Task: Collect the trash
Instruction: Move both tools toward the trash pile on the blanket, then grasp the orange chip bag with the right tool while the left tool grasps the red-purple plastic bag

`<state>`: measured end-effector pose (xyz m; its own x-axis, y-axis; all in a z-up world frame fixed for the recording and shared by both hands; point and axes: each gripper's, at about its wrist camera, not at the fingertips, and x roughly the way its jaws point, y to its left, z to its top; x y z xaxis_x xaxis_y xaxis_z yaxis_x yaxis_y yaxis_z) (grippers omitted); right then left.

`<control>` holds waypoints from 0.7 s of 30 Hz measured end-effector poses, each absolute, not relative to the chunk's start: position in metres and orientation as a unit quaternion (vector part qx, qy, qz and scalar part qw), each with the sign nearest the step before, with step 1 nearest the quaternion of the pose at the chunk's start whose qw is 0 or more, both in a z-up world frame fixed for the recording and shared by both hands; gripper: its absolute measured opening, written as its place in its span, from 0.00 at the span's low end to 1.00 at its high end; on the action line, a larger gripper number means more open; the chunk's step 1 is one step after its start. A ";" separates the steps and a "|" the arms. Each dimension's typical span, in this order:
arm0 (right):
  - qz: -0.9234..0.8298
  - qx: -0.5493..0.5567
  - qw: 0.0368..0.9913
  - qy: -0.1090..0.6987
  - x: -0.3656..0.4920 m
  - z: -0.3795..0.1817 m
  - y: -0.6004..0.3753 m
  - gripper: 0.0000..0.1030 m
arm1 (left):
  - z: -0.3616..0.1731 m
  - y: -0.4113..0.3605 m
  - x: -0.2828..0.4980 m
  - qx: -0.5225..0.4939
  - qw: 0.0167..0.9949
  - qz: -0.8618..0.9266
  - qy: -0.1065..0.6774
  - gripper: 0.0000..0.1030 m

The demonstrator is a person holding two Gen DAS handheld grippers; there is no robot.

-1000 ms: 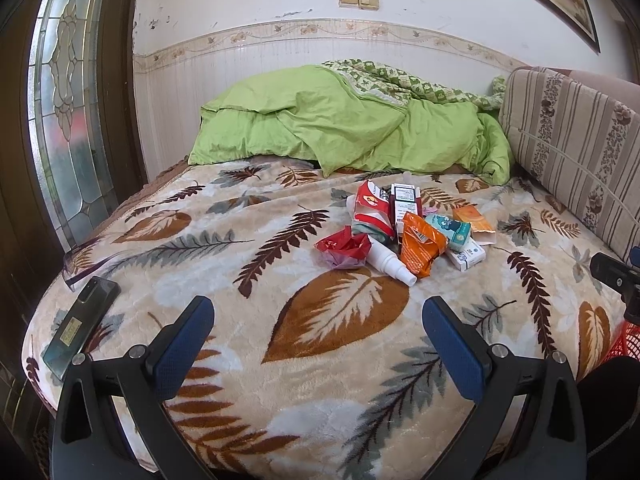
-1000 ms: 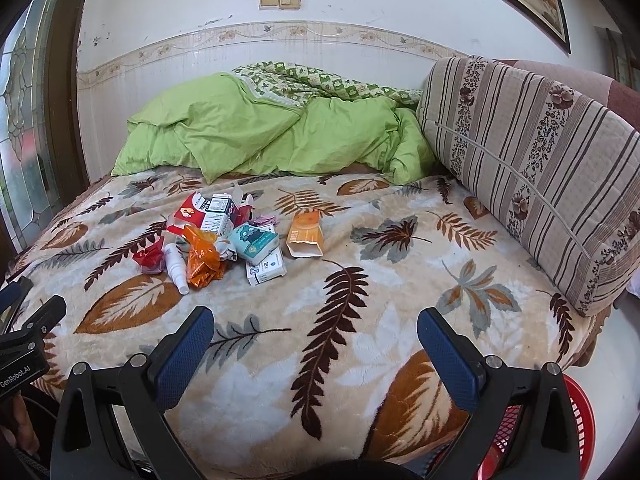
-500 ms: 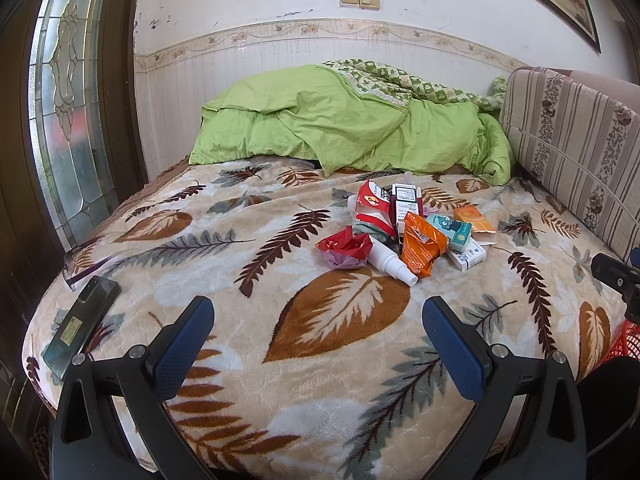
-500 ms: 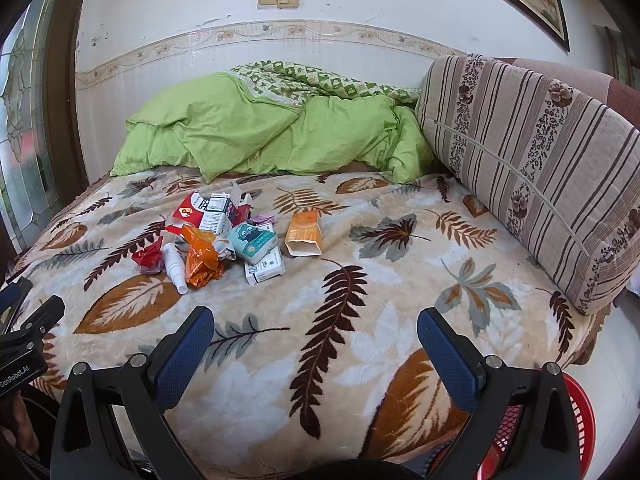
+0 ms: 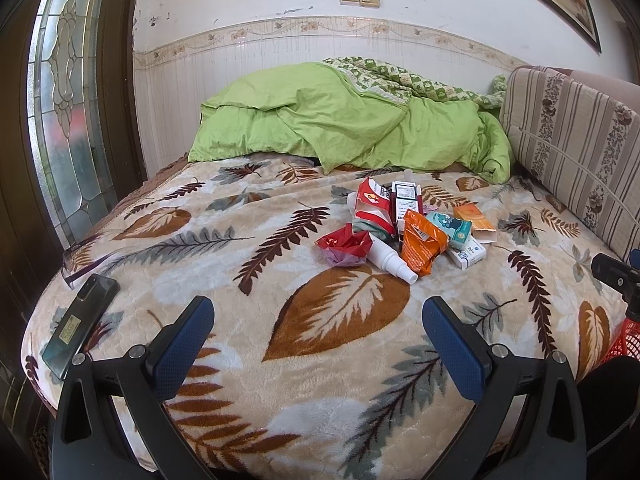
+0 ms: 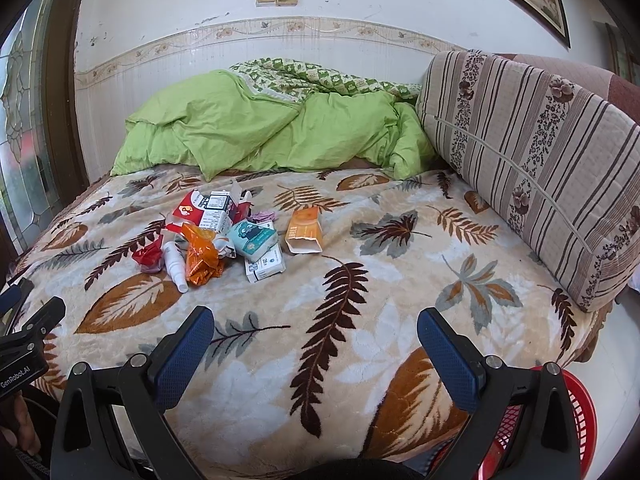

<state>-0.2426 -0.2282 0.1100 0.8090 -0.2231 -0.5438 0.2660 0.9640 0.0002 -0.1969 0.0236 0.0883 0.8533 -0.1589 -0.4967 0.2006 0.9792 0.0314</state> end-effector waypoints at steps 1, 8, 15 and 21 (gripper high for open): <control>-0.127 0.043 0.949 0.284 -0.243 0.109 -0.230 0.99 | 0.088 0.025 -0.196 0.037 0.961 -0.094 0.258 1.00; -0.065 0.094 0.941 0.317 -0.213 0.105 -0.228 0.99 | 0.080 0.038 -0.168 -0.018 0.944 -0.103 0.312 1.00; 0.006 0.175 0.909 0.379 -0.139 0.080 -0.214 0.91 | 0.071 0.039 -0.144 -0.044 0.928 -0.119 0.351 0.80; 0.015 0.212 0.883 0.418 -0.075 0.058 -0.199 0.80 | 0.066 0.043 -0.125 -0.060 0.917 -0.125 0.375 0.67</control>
